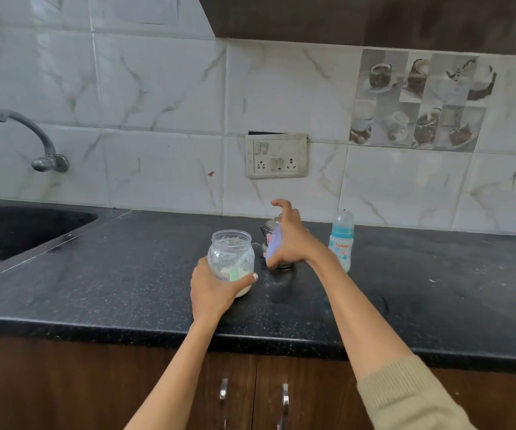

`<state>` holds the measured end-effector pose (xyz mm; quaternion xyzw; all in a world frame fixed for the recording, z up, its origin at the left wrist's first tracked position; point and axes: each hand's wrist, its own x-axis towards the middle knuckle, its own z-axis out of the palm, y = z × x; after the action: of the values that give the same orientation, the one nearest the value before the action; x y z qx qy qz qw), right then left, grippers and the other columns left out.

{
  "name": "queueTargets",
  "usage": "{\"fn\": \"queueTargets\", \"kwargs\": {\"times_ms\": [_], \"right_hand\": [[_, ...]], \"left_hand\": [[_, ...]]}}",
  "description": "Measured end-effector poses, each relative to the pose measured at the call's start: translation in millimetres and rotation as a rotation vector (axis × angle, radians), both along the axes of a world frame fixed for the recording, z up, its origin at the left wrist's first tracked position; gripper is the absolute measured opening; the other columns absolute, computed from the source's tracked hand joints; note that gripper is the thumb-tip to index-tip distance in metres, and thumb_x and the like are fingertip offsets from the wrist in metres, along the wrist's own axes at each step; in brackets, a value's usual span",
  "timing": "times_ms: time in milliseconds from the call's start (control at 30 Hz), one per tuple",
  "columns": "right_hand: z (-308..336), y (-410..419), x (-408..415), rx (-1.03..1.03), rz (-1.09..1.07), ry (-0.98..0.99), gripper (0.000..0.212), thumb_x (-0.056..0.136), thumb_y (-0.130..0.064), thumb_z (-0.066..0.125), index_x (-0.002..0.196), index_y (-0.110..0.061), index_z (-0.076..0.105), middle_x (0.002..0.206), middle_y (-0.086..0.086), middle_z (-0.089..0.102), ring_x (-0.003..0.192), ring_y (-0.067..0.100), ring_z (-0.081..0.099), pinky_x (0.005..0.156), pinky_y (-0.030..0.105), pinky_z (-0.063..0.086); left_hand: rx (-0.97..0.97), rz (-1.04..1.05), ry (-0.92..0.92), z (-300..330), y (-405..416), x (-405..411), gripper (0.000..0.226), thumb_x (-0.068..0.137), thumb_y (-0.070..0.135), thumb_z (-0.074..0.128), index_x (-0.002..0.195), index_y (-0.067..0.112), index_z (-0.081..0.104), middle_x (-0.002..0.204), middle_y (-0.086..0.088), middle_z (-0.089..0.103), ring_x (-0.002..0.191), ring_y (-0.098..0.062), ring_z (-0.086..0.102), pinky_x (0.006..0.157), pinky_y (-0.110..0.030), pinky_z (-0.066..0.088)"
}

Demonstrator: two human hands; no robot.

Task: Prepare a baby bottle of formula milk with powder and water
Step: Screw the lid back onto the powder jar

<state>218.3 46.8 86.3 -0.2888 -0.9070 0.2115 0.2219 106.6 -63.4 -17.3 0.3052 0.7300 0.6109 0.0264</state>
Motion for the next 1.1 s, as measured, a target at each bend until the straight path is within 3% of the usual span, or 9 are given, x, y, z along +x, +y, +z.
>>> {"fn": "queueTargets", "kwargs": {"times_ms": [100,333,467,567,767,867,967,1033,1100], "right_hand": [[23.7,-4.2,-16.4,0.025,0.096,-0.114,0.112,0.051,-0.010,0.090,0.132,-0.023,0.014,0.118,-0.001,0.034,0.112,0.023,0.047,0.093,0.037,0.048],[54.8,-20.0,-49.6,0.083,0.237,-0.345,0.081,0.052,-0.022,0.091,0.123,-0.027,0.054,0.134,-0.010,0.049,0.126,0.017,0.046,0.100,0.037,0.043],[63.2,-33.1,-63.5,0.169,0.300,-0.490,0.079,0.057,-0.016,0.089,0.127,-0.026,0.056,0.139,-0.008,0.049,0.125,0.020,0.046,0.091,0.032,0.043],[62.9,-36.9,-69.3,0.211,0.313,-0.577,0.079,0.058,-0.013,0.089,0.129,-0.025,0.056,0.140,-0.007,0.050,0.125,0.022,0.048,0.092,0.035,0.046],[62.3,-34.1,-68.2,0.161,0.303,-0.550,0.077,0.058,-0.015,0.089,0.128,-0.027,0.057,0.139,-0.008,0.050,0.125,0.021,0.048,0.092,0.034,0.045],[61.8,-33.8,-69.8,0.150,0.251,-0.524,0.073,0.057,-0.030,0.089,0.124,-0.029,0.060,0.135,-0.009,0.053,0.121,0.020,0.050,0.092,0.034,0.047],[56.1,-34.9,-75.0,0.199,0.131,-0.486,0.063,0.057,-0.055,0.082,0.110,-0.024,0.064,0.112,-0.007,0.060,0.098,0.017,0.058,0.063,0.027,0.046],[46.0,-37.0,-82.1,0.344,0.006,-0.484,0.065,0.058,-0.077,0.065,0.086,-0.019,0.061,0.088,-0.004,0.058,0.084,0.018,0.057,0.053,0.025,0.034],[39.3,-40.1,-88.0,0.472,-0.100,-0.525,0.077,0.058,-0.091,0.043,0.072,-0.017,0.054,0.078,-0.001,0.056,0.079,0.019,0.057,0.052,0.024,0.029]], "left_hand": [[-0.002,0.007,0.013,-1.3,0.1,-0.3,0.092,0.050,0.048,0.087,0.126,0.016,0.045,0.125,-0.003,0.055,0.115,-0.021,0.052,0.089,-0.034,0.045],[-0.009,0.017,-0.005,-1.6,-0.1,0.8,0.092,0.051,0.048,0.086,0.127,0.019,0.044,0.125,-0.001,0.055,0.114,-0.021,0.052,0.090,-0.035,0.045],[-0.005,0.009,-0.013,-2.2,-0.7,-0.2,0.090,0.050,0.048,0.086,0.125,0.021,0.046,0.122,0.000,0.056,0.112,-0.020,0.054,0.089,-0.036,0.047],[-0.005,0.001,-0.013,-3.4,-0.3,-1.1,0.090,0.050,0.047,0.086,0.126,0.021,0.045,0.124,0.000,0.056,0.113,-0.020,0.053,0.091,-0.035,0.046],[-0.008,0.002,-0.029,-2.6,2.2,-1.2,0.092,0.053,0.043,0.087,0.130,0.020,0.042,0.130,-0.001,0.053,0.119,-0.020,0.050,0.091,-0.031,0.041],[-0.009,0.006,-0.033,-2.7,2.3,-1.0,0.091,0.053,0.043,0.087,0.129,0.021,0.043,0.129,-0.001,0.054,0.118,-0.020,0.051,0.090,-0.030,0.040],[-0.006,0.006,-0.033,-1.2,1.6,0.7,0.090,0.055,0.042,0.087,0.130,0.020,0.043,0.130,-0.001,0.053,0.119,-0.019,0.050,0.086,-0.026,0.036],[-0.012,0.007,-0.030,-0.5,1.8,1.1,0.090,0.055,0.041,0.087,0.130,0.019,0.043,0.130,-0.002,0.053,0.119,-0.020,0.050,0.085,-0.026,0.037],[-0.017,0.009,-0.027,0.1,1.1,1.6,0.089,0.055,0.040,0.087,0.130,0.019,0.043,0.130,-0.002,0.053,0.119,-0.021,0.050,0.085,-0.026,0.036]]}}
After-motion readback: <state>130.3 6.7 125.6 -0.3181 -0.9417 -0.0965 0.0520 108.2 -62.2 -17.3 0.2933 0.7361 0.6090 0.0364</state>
